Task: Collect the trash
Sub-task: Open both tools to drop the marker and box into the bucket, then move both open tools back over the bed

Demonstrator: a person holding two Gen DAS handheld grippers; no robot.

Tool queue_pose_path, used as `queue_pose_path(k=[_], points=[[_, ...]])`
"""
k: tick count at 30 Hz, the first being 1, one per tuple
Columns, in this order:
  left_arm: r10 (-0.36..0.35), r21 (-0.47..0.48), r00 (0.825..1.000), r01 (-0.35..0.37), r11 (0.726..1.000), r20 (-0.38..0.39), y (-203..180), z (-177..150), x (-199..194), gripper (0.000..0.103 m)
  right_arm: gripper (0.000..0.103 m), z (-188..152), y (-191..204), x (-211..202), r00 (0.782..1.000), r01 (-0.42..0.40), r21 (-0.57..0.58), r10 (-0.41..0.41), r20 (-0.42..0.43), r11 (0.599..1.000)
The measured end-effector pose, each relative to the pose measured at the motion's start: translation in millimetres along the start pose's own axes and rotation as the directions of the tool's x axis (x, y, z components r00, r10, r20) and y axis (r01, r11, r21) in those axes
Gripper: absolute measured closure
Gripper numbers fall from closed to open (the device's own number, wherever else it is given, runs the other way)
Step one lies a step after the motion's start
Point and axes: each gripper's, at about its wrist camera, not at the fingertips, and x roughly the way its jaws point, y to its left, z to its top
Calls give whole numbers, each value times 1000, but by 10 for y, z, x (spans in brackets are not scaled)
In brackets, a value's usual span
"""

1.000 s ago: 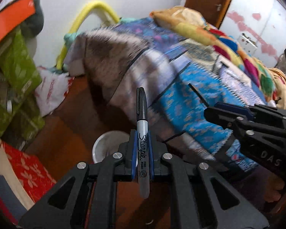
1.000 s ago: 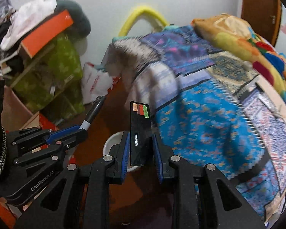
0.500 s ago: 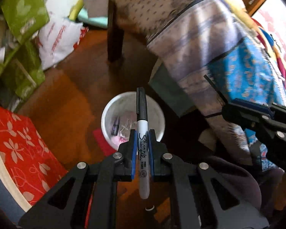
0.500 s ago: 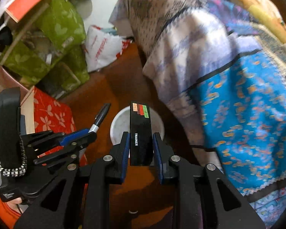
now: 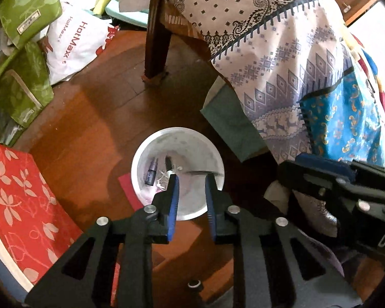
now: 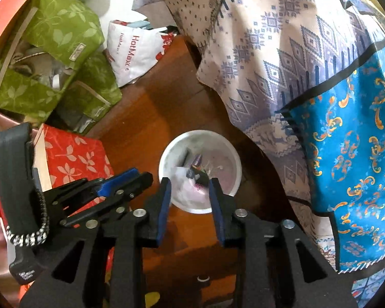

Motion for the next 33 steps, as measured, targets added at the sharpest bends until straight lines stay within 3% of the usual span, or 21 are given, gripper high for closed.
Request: queue_pose_path(k=[8, 18, 20, 25, 30, 31, 33], points=[[31, 49, 999, -32, 998, 26, -98, -102, -242, 83, 73, -127, 35, -247, 999, 20, -64, -17, 45, 998], [19, 96, 990, -33, 995, 140, -419, -199, -921, 83, 73, -333, 12, -863, 985, 27, -92, -11, 171, 995], [11, 112, 986, -30, 993, 168, -536, -198, -1078, 83, 73, -427, -33, -1154, 969, 44, -82, -23, 245, 996], [-29, 153, 970, -9, 988, 242, -936, -183, -1452, 83, 73, -533, -88, -1511, 942, 57, -68, -32, 334, 996], [-65, 226, 953, -4, 974, 296, -1455, -149, -1712, 83, 73, -700, -262, -1999, 887, 99, -42, -69, 456, 994], [-71, 236, 951, -2, 972, 300, -1523, -142, -1737, 83, 72, -752, -364, -2149, 867, 117, -26, -89, 490, 993], [-94, 263, 946, 9, 965, 309, -1751, -107, -1785, 82, 72, -788, -440, -2241, 856, 125, -15, -100, 507, 992]])
